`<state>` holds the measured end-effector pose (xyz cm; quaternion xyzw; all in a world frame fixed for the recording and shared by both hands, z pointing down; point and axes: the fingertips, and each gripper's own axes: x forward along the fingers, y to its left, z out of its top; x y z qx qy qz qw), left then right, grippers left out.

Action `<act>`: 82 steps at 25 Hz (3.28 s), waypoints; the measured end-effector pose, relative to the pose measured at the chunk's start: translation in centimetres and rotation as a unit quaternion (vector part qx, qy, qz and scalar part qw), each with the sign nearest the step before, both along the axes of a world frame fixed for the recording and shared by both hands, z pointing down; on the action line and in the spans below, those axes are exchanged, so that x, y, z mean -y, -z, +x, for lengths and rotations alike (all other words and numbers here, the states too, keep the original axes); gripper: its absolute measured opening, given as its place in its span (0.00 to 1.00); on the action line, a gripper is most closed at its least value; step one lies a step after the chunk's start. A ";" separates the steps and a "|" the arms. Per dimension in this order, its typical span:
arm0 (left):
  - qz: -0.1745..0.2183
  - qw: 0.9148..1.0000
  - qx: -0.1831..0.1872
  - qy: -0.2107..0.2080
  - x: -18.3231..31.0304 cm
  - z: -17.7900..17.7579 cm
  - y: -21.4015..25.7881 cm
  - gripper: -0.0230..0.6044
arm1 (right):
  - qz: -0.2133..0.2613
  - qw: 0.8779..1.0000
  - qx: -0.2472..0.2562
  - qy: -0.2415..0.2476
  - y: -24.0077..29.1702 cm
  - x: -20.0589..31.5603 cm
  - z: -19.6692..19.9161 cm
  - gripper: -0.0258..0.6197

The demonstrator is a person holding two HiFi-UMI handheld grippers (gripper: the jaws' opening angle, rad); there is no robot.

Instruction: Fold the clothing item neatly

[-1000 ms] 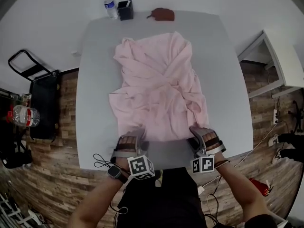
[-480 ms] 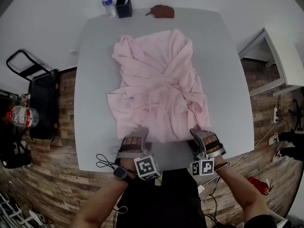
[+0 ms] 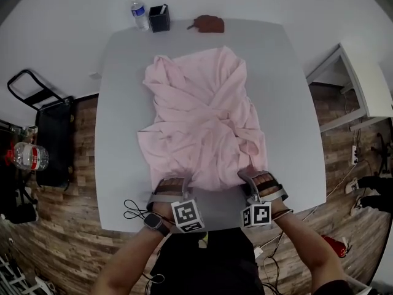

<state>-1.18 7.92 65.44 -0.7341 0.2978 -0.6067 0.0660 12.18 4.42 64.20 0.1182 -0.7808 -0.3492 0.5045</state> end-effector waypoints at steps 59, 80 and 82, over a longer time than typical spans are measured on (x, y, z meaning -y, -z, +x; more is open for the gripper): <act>-0.530 0.839 -0.097 0.079 24.0 -13.7 1.1 0.13 | -0.452 0.877 -0.125 -0.109 0.6 30.6 -9.1 0.20; -0.376 0.858 -0.310 0.162 24.5 -15.3 11.9 0.25 | -0.434 0.886 0.150 -0.067 12.3 24.9 -11.7 0.40; -0.339 0.862 -0.342 0.158 23.9 -13.0 12.4 0.18 | -0.421 0.891 0.157 -0.072 11.9 23.3 -11.4 0.40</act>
